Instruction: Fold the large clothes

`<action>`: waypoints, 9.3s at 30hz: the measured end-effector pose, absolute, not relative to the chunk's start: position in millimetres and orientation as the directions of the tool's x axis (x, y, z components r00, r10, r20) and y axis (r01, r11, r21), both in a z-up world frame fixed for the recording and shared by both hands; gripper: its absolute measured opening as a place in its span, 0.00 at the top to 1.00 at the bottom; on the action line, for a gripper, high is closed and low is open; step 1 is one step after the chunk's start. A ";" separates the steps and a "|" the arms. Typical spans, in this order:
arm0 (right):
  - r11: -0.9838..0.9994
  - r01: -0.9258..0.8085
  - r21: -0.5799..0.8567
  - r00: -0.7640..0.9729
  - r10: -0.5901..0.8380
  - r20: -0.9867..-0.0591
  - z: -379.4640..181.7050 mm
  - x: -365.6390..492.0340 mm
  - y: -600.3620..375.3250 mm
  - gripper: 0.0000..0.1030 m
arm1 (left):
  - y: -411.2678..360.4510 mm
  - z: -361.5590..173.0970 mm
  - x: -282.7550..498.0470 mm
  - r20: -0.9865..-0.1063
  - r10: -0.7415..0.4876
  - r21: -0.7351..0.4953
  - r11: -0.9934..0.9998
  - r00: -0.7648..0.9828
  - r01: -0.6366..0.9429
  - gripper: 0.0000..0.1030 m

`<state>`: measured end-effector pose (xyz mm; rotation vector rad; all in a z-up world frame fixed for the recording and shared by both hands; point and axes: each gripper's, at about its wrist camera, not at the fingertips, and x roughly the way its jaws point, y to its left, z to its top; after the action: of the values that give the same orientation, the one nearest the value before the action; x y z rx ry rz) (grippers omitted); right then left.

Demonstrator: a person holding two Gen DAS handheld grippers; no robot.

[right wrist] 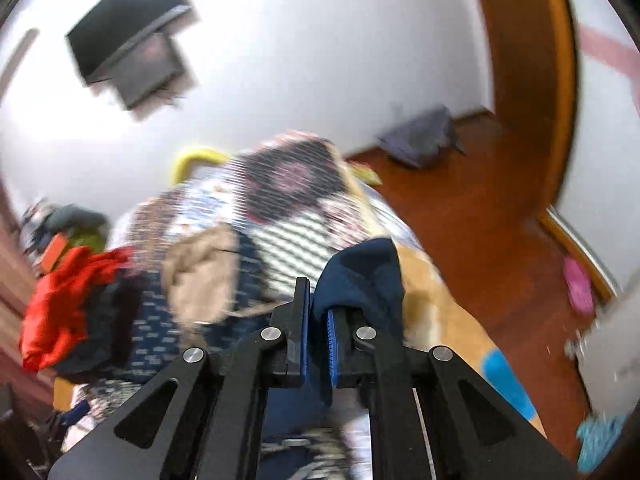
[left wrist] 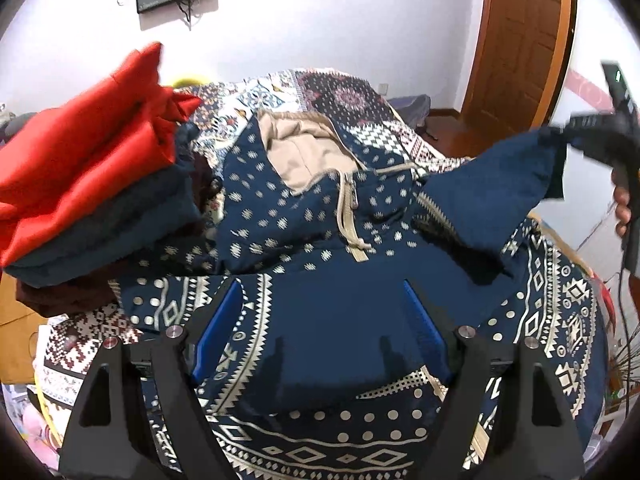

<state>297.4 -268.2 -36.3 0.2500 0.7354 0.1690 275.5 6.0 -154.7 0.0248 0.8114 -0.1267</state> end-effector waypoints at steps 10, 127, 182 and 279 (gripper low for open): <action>0.854 -0.454 0.254 0.614 0.506 -0.606 2.4 247.7 -112.9 0.94 | 45.4 -119.7 238.4 -0.644 -0.066 -0.029 0.998 0.762 0.063 0.17; 0.943 -0.230 0.242 0.440 0.322 -0.838 -126.2 439.7 -146.3 0.41 | 9.1 -178.1 486.2 -0.778 0.058 0.037 0.998 0.626 -0.047 0.32; 0.895 -0.444 0.050 0.464 0.277 -0.842 -90.4 233.7 -191.5 0.50 | 30.1 -160.3 257.0 -0.781 -0.130 -0.034 0.985 0.611 0.167 0.45; 0.836 -0.447 0.319 0.226 0.450 -0.864 -133.3 185.6 -195.3 0.52 | 7.0 -193.0 260.8 -0.819 -0.328 -0.181 0.926 0.470 0.331 0.49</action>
<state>185.6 -195.3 -133.3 0.0032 1.1914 0.6186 260.8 7.0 -193.0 0.0032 1.0033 -0.4042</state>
